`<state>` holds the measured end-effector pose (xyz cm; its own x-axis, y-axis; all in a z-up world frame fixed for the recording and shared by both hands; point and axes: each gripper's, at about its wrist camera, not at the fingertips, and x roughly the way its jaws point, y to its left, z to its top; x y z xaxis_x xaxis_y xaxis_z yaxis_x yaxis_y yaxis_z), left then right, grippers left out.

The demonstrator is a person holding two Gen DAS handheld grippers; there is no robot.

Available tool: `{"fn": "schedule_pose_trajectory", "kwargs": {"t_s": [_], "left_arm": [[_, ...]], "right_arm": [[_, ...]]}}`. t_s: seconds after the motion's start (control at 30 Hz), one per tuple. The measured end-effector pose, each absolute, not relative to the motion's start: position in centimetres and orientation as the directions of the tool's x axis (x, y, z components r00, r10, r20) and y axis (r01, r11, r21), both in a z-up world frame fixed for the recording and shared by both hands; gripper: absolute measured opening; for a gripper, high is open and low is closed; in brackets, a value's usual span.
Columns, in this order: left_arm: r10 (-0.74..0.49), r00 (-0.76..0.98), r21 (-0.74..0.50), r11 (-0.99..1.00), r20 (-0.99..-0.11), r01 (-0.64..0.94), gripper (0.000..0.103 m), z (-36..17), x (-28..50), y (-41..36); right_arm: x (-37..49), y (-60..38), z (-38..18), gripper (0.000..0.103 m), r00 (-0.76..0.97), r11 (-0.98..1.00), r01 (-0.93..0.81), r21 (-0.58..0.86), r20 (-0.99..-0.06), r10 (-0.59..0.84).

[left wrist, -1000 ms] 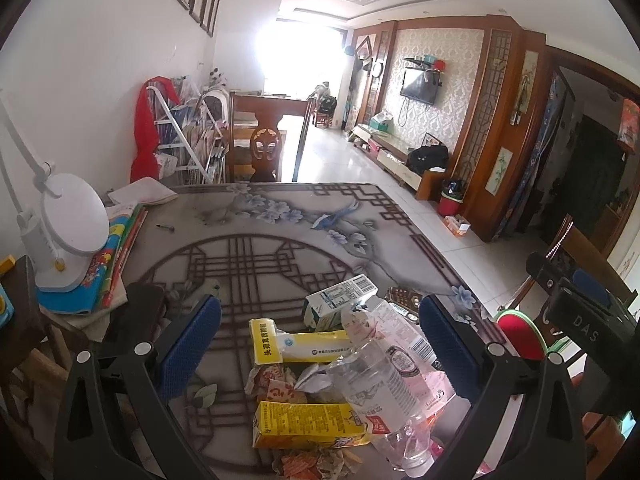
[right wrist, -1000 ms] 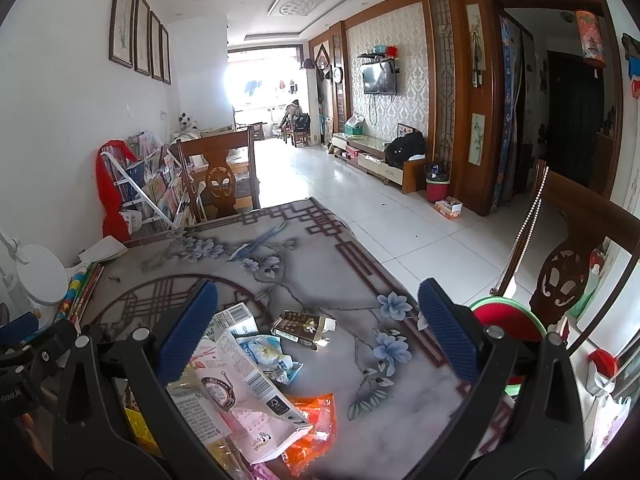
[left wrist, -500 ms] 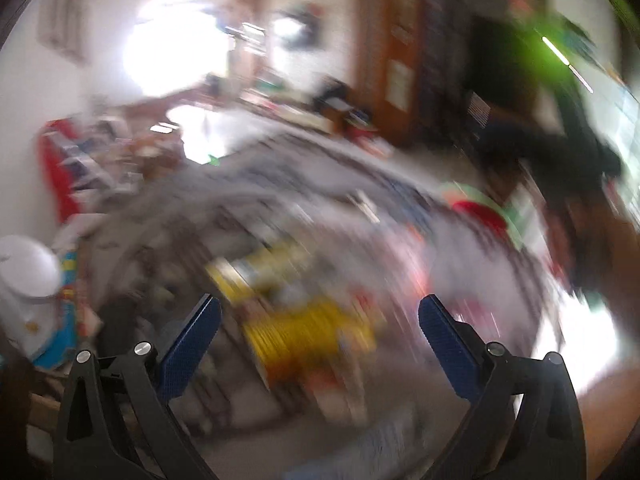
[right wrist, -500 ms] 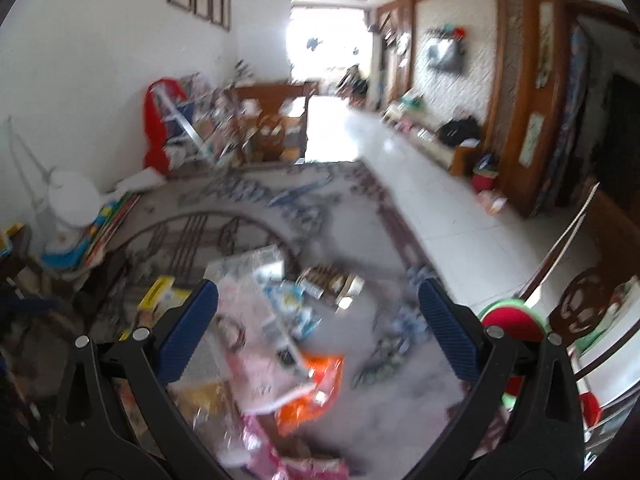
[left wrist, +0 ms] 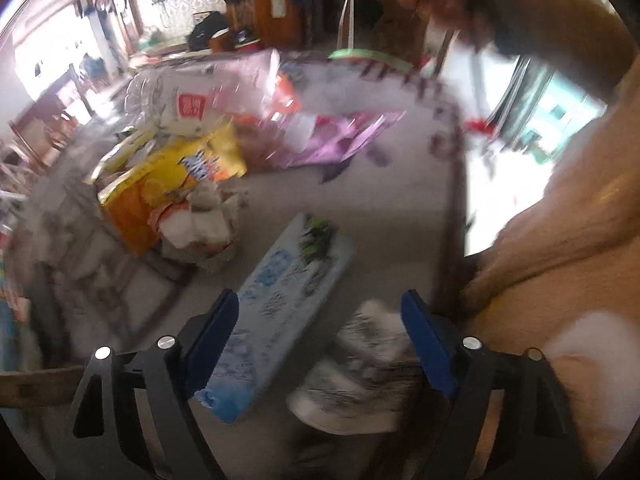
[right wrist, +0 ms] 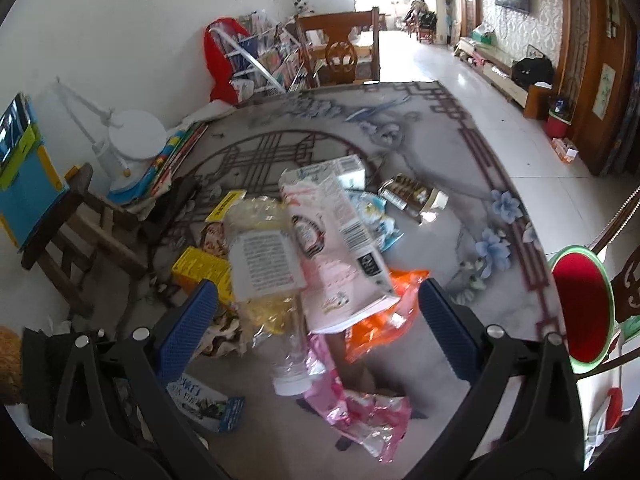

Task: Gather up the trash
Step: 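Grasp the blue-white toothpaste box with the left gripper and lift it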

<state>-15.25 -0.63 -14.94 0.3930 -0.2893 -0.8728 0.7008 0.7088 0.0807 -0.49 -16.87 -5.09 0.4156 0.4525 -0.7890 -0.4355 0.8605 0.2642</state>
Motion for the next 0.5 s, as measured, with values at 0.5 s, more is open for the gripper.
{"fn": "schedule_pose_trajectory", "kwargs": {"t_s": [0.5], "left_arm": [[-0.154, 0.463, 0.169, 0.795, -0.873, 0.583, 0.057, -17.0, -10.3, 0.1]], "right_arm": [[-1.6, -16.5, -5.4, 0.099, 0.351, 0.826, -0.5, 0.26, -0.811, 0.468]]}}
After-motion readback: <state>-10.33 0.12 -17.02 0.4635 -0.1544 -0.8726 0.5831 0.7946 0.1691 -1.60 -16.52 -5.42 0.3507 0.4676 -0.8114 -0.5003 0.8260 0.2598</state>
